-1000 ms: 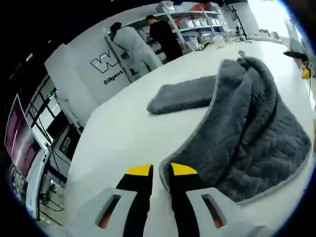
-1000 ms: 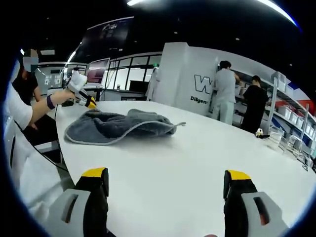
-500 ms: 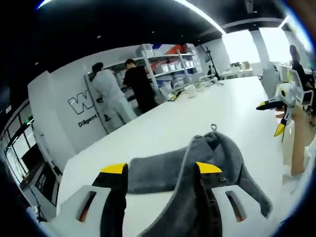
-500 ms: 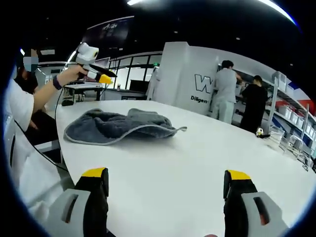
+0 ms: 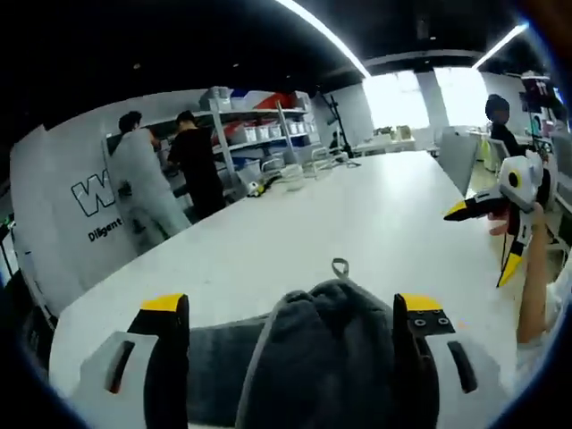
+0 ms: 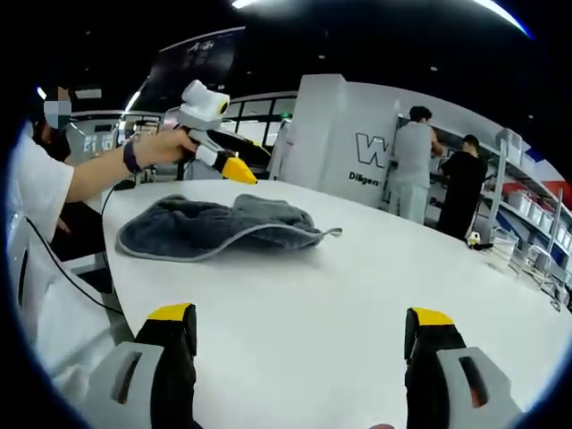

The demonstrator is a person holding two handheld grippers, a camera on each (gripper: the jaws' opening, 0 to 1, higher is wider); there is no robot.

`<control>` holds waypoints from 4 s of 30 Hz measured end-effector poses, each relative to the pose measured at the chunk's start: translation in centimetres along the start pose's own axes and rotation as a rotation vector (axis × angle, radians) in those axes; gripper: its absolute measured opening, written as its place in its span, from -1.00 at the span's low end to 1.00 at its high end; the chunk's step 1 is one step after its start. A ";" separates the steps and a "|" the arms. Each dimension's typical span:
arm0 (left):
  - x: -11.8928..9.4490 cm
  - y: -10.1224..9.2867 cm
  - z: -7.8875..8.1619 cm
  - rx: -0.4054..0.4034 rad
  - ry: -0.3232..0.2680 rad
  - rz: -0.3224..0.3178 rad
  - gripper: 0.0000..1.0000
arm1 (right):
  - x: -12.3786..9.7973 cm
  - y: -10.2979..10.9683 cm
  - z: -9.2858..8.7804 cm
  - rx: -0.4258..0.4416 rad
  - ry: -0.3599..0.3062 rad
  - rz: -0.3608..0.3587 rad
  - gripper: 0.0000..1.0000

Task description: Open the folded towel by lifting each exposed corner and separating the folded layers until the towel lies flat within the target outline without major curled edges

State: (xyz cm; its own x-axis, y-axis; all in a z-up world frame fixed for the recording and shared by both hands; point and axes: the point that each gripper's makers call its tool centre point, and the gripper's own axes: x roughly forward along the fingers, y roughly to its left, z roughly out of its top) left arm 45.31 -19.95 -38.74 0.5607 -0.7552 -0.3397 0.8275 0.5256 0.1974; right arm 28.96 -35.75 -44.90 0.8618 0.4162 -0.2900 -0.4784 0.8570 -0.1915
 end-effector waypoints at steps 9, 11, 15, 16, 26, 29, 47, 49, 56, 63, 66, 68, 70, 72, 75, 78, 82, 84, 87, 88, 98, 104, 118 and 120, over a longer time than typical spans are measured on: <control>3.2 0.5 -1.8 0.001 0.087 -0.027 0.99 | 0.0 0.2 0.1 -0.007 -0.001 0.003 0.99; 4.3 1.0 -2.0 0.007 0.113 -0.025 0.99 | 0.1 0.3 0.1 -0.007 0.001 0.004 0.99; 6.3 2.0 -2.7 0.029 0.174 -0.019 0.99 | 0.2 0.3 0.0 -0.009 0.005 0.008 0.99; 6.8 2.3 -2.8 0.032 0.182 -0.016 0.99 | 0.3 0.3 0.0 -0.009 0.005 0.009 0.99; 10.6 1.3 -3.3 -0.061 0.206 -0.048 0.79 | 0.3 0.3 0.1 -0.009 0.002 0.012 0.99; 11.0 1.4 -3.7 -0.049 0.213 -0.029 0.53 | 0.2 0.4 0.2 -0.011 -0.002 0.013 0.99; 9.9 2.8 -2.8 -0.152 0.219 -0.040 -0.31 | 0.4 0.8 0.2 -0.018 0.004 0.018 0.99; 9.9 2.4 -3.2 -0.158 0.236 -0.055 -0.31 | 0.5 0.8 0.1 -0.018 0.005 0.019 0.99; 11.0 1.3 -4.5 -0.058 0.305 -0.069 -0.36 | 0.5 0.8 0.1 -0.021 0.007 0.022 0.99; 10.6 0.7 -3.8 0.074 0.315 -0.055 -0.84 | 0.6 0.8 0.1 -0.022 0.006 0.023 0.99; 10.0 0.8 -2.9 0.092 0.303 -0.042 -0.95 | 0.5 0.8 0.1 -0.024 0.006 0.024 0.99; 9.5 1.0 -1.9 0.092 0.281 -0.035 -0.95 | 0.5 0.8 0.1 -0.024 0.004 0.023 0.99; 8.9 1.4 -0.9 0.100 0.263 -0.022 -0.95 | 0.5 0.8 0.1 -0.023 0.003 0.022 0.99; 8.3 1.9 0.0 0.119 0.244 -0.003 -0.96 | 0.5 0.8 0.1 -0.023 0.004 0.021 0.99; 7.2 3.0 2.1 0.139 0.196 0.036 -0.96 | 0.6 0.8 0.1 -0.023 0.006 0.022 0.98; 5.2 4.4 4.4 0.160 0.143 0.092 -0.96 | 0.7 0.8 0.2 -0.024 0.007 0.023 0.98; 2.2 6.2 6.4 0.209 0.099 0.168 -0.96 | 0.7 0.8 0.2 -0.025 0.009 0.024 0.98; 0.5 6.9 7.1 0.246 0.080 0.198 -0.96 | 0.7 0.8 0.2 -0.025 0.006 0.025 0.98; -2.0 7.7 7.7 0.226 0.052 0.227 -0.96 | 0.6 0.7 0.2 -0.021 0.003 0.022 0.98; -3.2 8.2 7.9 0.217 0.041 0.243 -0.96 | 0.6 0.6 0.2 -0.019 0.003 0.020 0.98; -13.3 9.1 1.1 0.015 0.091 0.285 -0.96 | 0.4 0.3 0.2 -0.008 -0.001 0.013 0.98; -18.2 7.8 -5.5 -0.143 0.151 0.262 -0.96 | 0.2 0.4 0.4 -0.007 -0.006 0.014 0.98; -17.8 6.2 -16.5 -0.255 0.353 0.205 -0.96 | 1.0 1.3 0.2 -0.035 0.023 0.041 0.98; -17.8 6.1 -16.5 -0.248 0.360 0.201 -0.96 | 1.0 1.3 0.2 -0.036 0.023 0.044 0.98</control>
State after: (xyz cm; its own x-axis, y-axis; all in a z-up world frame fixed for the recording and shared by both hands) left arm 39.91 3.13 -46.70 0.6265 -0.4684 -0.6229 0.6473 0.7579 0.0812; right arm 29.23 -34.11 -45.22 0.8360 0.4458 -0.3200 -0.5217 0.8265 -0.2114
